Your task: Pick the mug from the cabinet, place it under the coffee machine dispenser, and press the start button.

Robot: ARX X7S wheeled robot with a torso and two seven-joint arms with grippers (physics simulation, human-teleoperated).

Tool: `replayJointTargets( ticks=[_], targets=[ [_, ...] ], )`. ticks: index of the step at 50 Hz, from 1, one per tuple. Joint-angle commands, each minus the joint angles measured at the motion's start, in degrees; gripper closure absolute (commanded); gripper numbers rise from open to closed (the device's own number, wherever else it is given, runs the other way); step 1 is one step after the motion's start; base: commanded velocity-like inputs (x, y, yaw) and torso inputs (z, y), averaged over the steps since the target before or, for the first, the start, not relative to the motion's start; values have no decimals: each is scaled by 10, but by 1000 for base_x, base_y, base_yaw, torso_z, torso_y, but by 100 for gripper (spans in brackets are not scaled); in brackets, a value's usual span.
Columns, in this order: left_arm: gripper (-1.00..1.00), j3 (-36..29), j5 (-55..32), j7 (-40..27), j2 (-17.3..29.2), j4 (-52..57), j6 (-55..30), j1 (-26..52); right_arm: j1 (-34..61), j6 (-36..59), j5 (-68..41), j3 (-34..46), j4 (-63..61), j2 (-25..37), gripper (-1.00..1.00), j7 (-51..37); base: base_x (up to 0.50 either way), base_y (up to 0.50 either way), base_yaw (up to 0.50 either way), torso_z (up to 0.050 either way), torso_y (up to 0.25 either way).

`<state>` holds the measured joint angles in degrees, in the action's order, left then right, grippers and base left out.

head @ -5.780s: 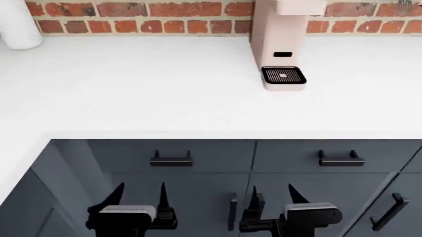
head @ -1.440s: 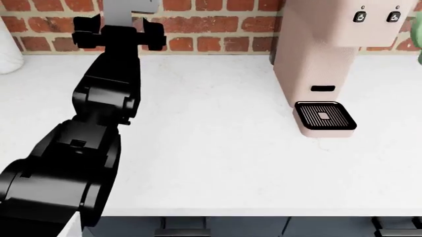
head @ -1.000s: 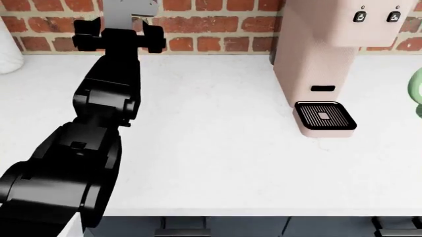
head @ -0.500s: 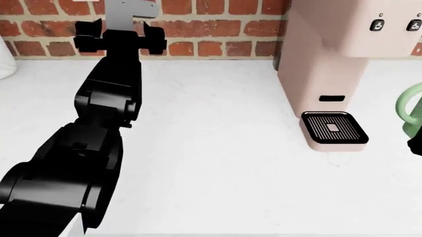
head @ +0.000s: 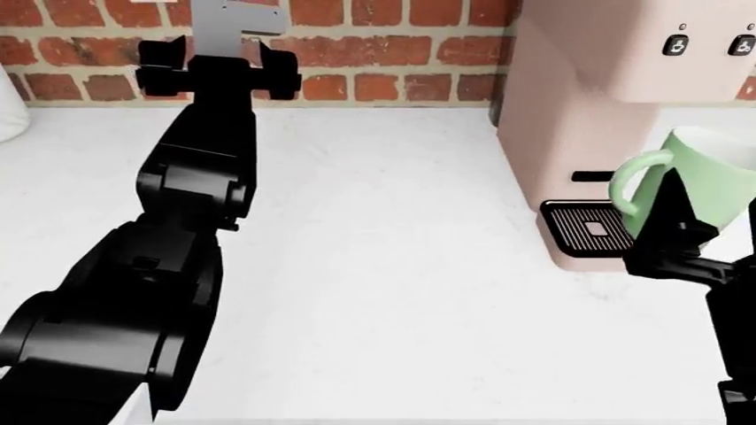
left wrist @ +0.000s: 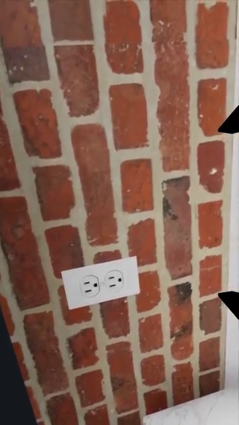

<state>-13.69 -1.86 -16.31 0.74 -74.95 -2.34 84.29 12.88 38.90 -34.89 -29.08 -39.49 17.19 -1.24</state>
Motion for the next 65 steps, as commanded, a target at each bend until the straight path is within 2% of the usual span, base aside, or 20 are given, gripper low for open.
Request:
replayJointTargets(
  ticks=[1, 20, 65],
  targets=[
    [-100, -3, -4, 0, -1, 0, -2, -1, 9, -95, 104, 81, 54, -14, 100, 40, 0, 0, 0, 0, 0],
    [-100, -5, -8, 0, -1, 0, -2, -1, 86, -107, 186, 162, 182, 23, 100, 40, 0, 0, 0, 0, 0],
    [-100, -12, -15, -3, -2, 0, -2, -4, 192, -173, 225, 208, 422, 26, 100, 49, 0, 0, 0, 0, 0]
  ],
)
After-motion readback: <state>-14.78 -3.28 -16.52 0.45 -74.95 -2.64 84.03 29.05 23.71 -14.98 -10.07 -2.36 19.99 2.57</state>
